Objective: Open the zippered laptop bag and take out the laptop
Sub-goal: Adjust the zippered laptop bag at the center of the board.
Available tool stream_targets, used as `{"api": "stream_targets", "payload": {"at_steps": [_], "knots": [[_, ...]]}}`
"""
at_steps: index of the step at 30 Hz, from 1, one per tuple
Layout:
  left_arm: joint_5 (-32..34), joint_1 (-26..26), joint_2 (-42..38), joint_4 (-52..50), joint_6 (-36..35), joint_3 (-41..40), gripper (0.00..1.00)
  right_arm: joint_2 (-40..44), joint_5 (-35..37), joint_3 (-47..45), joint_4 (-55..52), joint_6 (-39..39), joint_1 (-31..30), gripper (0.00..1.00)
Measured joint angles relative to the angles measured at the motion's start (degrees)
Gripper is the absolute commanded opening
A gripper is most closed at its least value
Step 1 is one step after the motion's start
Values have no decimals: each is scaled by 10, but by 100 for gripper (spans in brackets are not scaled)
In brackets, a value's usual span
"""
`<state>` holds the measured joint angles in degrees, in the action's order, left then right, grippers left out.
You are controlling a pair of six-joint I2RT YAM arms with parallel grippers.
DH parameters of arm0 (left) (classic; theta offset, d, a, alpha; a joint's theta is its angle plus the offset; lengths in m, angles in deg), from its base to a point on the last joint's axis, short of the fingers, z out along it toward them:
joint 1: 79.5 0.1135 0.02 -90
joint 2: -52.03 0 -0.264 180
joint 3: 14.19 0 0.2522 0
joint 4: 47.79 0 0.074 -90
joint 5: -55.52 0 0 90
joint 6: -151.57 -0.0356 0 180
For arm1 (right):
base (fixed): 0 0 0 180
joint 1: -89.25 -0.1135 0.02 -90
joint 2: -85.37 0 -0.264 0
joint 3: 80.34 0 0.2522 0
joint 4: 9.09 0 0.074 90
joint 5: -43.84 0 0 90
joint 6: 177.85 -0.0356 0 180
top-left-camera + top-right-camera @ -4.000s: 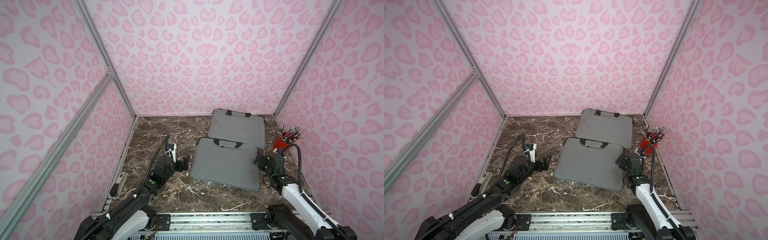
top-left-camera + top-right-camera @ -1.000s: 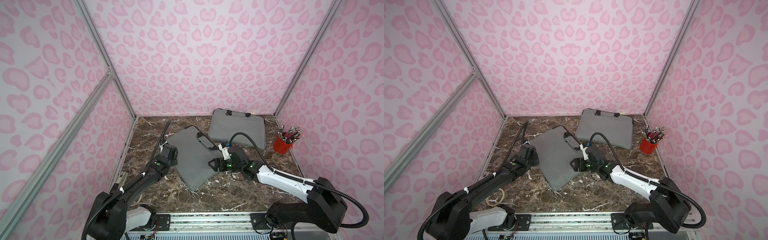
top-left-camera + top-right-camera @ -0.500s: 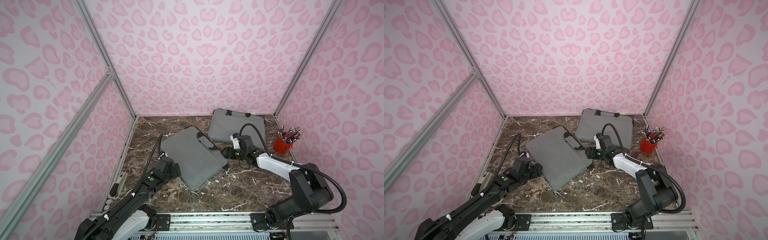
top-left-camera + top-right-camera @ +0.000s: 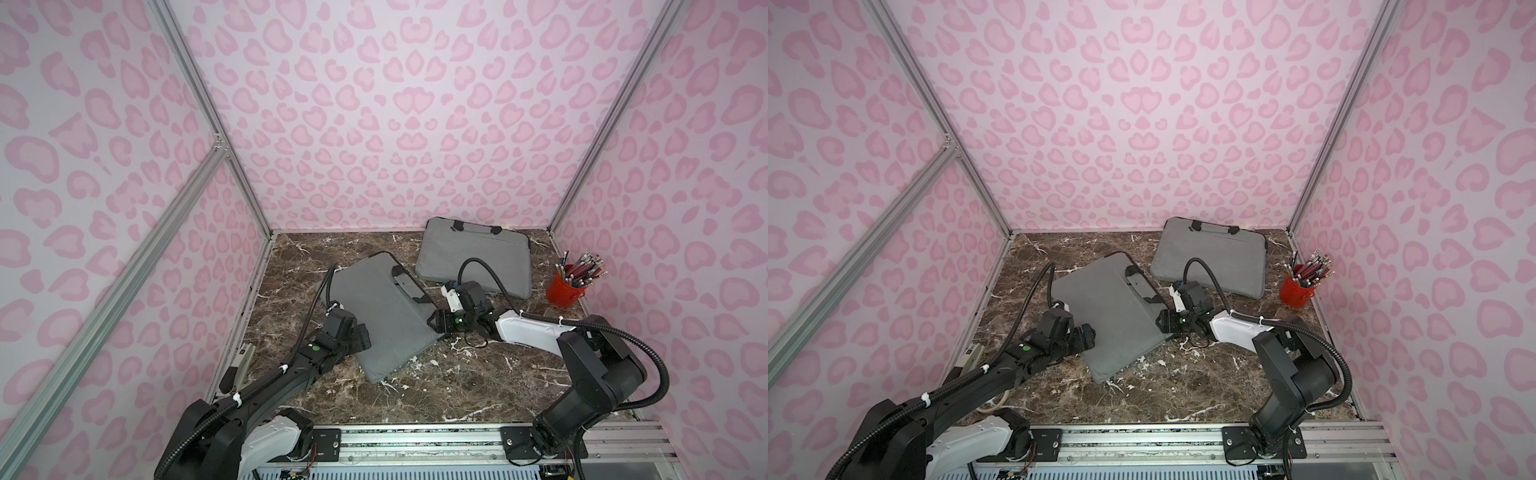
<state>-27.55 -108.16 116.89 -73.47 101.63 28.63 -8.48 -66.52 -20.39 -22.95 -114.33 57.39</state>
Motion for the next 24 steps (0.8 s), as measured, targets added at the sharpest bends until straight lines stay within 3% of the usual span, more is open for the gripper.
{"api": "stream_targets", "payload": {"at_steps": [15,24], "knots": [[59,106,116,43,-78,58,86,-57,14,31,47,-78,-149,74],[30,109,37,20,-92,61,84,5,41,-46,68,-71,-172,77]]}}
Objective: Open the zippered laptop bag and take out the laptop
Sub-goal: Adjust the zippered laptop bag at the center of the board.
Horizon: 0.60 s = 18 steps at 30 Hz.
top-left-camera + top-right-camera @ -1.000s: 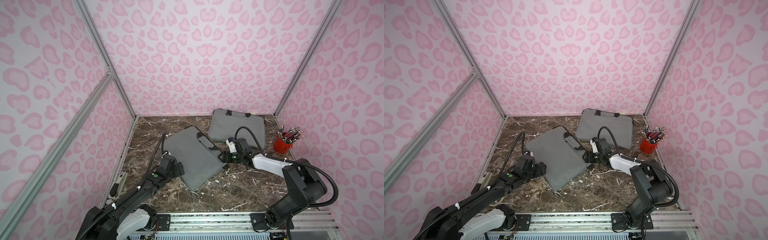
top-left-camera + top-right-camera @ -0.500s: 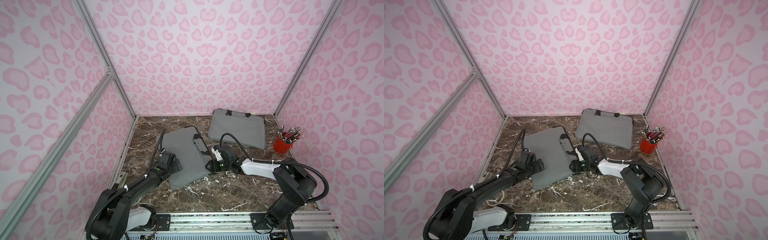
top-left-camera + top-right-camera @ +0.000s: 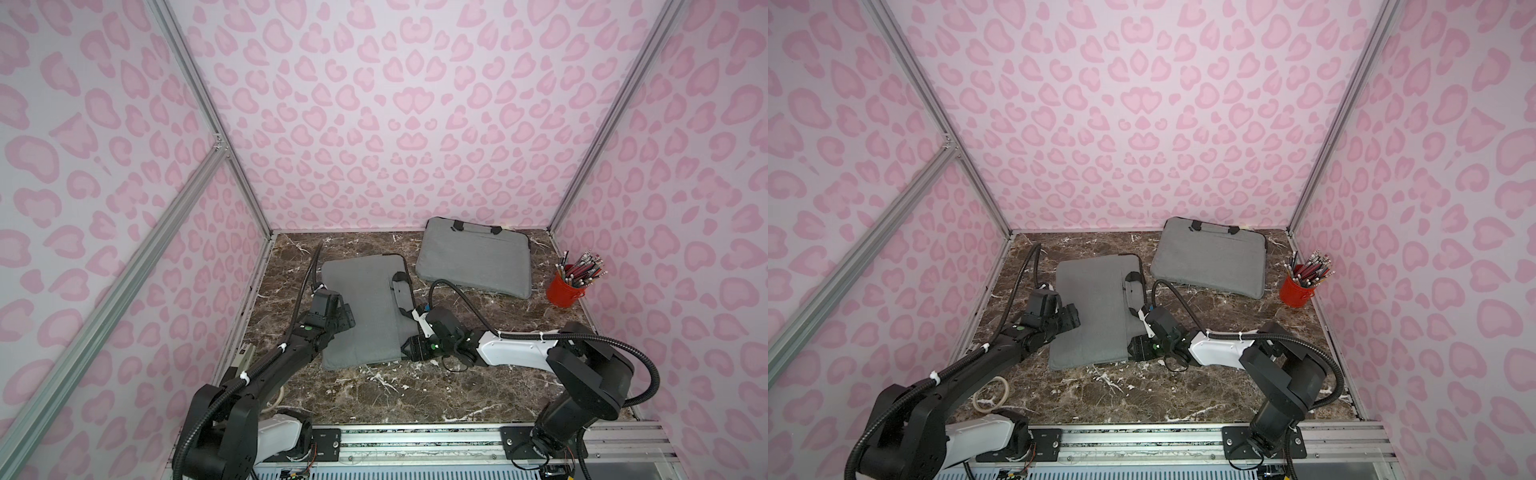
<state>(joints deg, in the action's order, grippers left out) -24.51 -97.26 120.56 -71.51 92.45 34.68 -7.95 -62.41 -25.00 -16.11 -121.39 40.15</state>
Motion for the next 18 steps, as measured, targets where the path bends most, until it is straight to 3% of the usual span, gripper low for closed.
{"api": "stream_targets", "payload": {"at_steps": [10,18], "knots": [[-24,-12,-115,-89,22,-46,78,1,13,-28,44,20,-20,79],[-52,-84,-149,-140,49,-57,74,-1,10,-28,45,40,-51,76]]}}
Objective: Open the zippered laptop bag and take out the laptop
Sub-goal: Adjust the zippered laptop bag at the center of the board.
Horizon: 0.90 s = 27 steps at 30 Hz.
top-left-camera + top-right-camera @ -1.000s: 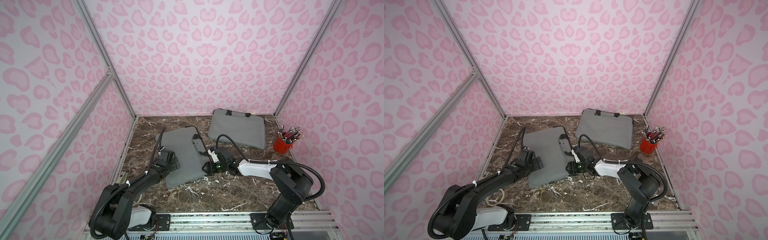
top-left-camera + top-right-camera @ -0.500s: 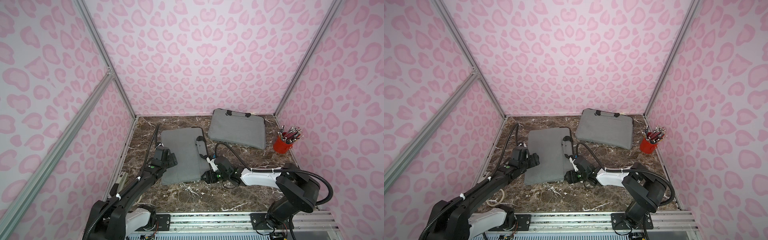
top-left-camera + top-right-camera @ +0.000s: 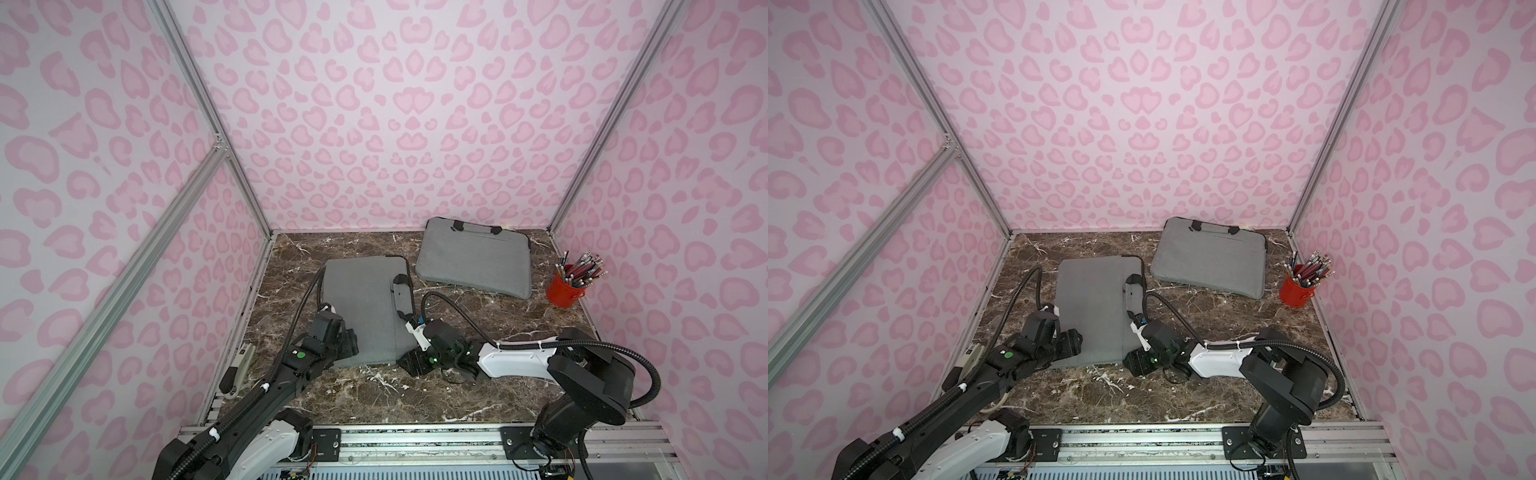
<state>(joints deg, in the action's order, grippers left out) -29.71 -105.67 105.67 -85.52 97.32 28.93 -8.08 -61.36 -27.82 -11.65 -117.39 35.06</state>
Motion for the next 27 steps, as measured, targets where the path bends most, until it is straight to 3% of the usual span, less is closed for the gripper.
{"api": "stream_targets", "payload": {"at_steps": [5,9,12,19,22,27], "knots": [[-5,-11,-2,-3,17,-8,57,2,7,-5,0,4,-17,76],[-15,-26,4,-4,23,-8,54,10,12,-7,-12,0,-28,75],[-19,-46,-9,-26,33,-7,51,20,17,-11,-22,-12,-35,61],[-31,-64,-50,-67,49,-27,36,16,50,2,-43,-34,-26,40],[-43,-75,-49,-68,53,-33,31,-3,55,25,-52,-36,-13,39],[-59,-93,-33,-54,55,-36,30,-26,62,57,-53,-23,9,39]]}}
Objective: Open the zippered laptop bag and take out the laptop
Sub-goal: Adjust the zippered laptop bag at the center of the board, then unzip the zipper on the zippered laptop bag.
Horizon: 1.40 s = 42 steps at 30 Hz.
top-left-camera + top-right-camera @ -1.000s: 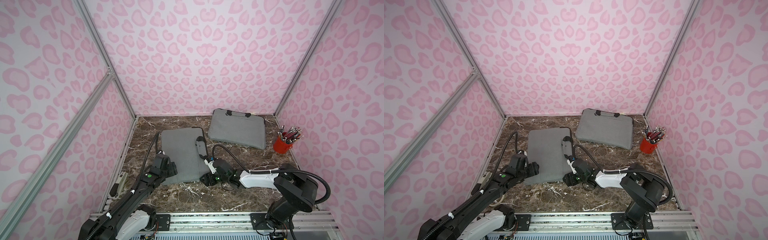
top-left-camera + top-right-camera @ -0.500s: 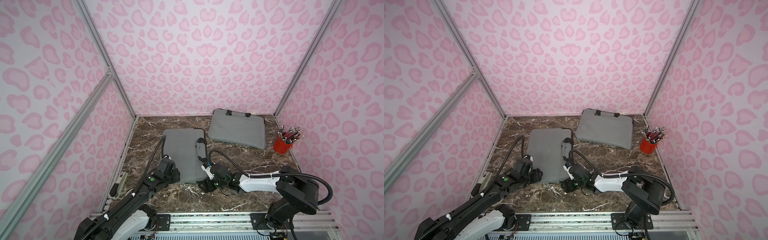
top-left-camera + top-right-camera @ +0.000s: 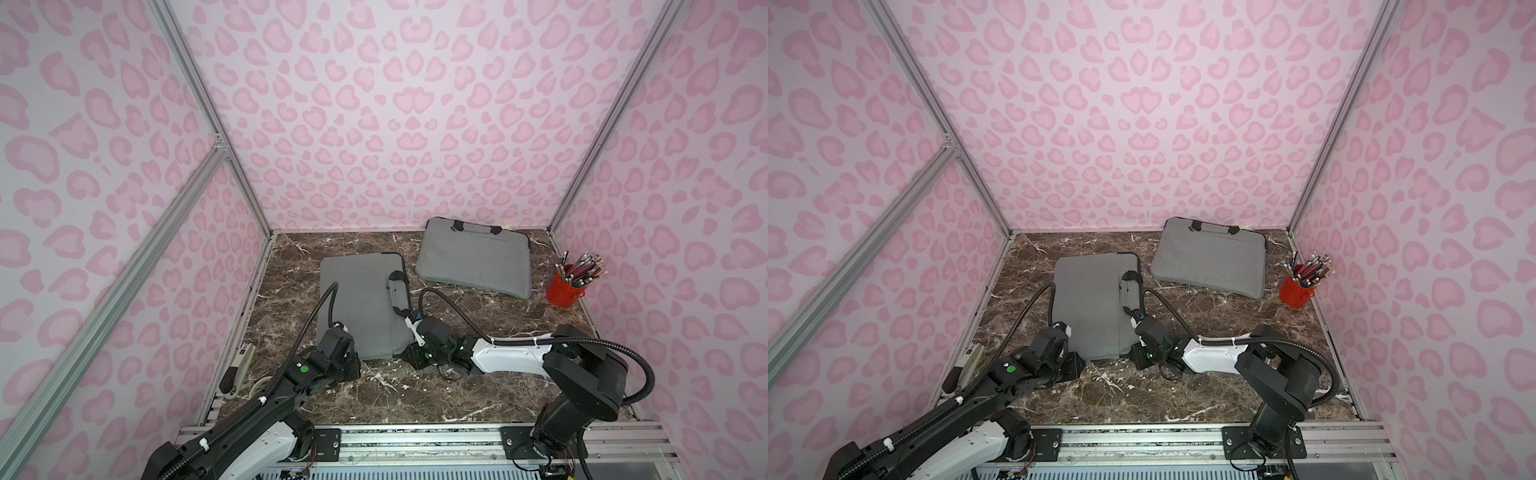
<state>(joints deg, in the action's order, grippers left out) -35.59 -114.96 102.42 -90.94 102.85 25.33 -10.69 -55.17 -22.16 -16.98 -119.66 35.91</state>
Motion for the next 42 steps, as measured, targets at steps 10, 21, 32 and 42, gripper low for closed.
{"api": "stream_targets", "payload": {"at_steps": [10,21,32,42], "knots": [[20,-2,70,51,-4,5,29,-15,-4,19,6,26,23,41],[41,-2,71,67,-9,16,29,5,59,26,-44,19,-33,41],[60,-2,68,66,-24,25,29,-60,136,81,-95,-7,-66,38],[67,-2,62,67,-20,17,29,-94,199,114,-108,-14,-87,30]]}}
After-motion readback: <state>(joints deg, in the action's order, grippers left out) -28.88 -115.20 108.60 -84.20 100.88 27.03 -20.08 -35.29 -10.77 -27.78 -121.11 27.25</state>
